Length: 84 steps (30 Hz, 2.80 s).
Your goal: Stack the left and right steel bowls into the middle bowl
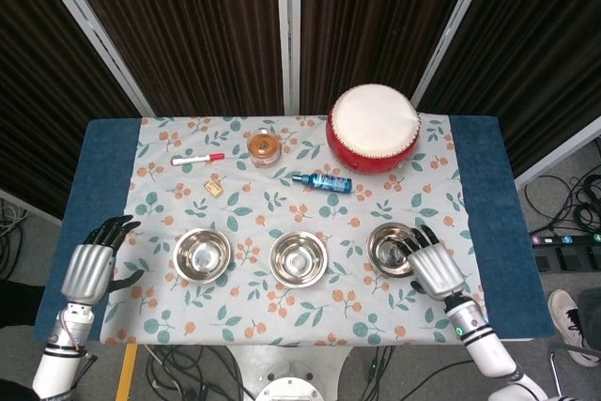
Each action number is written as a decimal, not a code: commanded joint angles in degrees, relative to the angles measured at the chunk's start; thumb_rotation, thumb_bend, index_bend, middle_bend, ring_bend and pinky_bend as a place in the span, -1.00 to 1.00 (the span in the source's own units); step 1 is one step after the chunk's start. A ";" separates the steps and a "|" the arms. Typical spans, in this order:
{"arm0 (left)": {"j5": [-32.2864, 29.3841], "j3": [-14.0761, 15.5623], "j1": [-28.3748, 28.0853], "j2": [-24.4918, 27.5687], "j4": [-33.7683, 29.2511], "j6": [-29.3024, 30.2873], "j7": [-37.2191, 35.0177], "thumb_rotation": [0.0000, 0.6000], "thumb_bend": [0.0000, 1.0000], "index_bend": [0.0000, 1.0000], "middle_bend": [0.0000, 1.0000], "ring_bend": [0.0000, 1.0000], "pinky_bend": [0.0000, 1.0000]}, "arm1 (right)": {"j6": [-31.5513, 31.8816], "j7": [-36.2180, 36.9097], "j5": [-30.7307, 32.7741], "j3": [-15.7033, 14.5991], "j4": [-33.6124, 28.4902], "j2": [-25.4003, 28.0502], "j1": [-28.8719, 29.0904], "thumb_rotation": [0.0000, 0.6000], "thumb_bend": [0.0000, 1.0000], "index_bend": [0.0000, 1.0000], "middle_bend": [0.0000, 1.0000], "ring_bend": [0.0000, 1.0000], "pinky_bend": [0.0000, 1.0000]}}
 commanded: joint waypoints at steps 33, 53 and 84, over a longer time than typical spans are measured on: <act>0.19 0.36 -0.54 -1.27 3.15 -1.42 -2.36 1.00 -0.66 -0.50 -0.47 -0.66 -0.44 | -5.51 2.33 3.13 -0.24 9.33 -7.96 5.65 1.00 -0.33 0.35 0.17 -0.06 -0.03; -0.94 -0.48 -0.29 -1.14 3.22 -0.97 -2.53 1.00 -0.66 -0.50 -0.47 -0.66 -0.44 | -4.01 -0.93 -1.38 3.50 -0.44 -7.29 11.63 1.00 -0.32 0.39 0.20 -0.04 0.00; -1.89 -0.79 0.60 -0.54 5.37 -0.83 -5.52 1.00 -0.66 -0.50 -0.47 -0.66 -0.44 | -10.71 -1.38 2.50 5.00 -1.99 -11.15 20.48 1.00 -1.00 -0.44 -0.34 -0.66 -0.61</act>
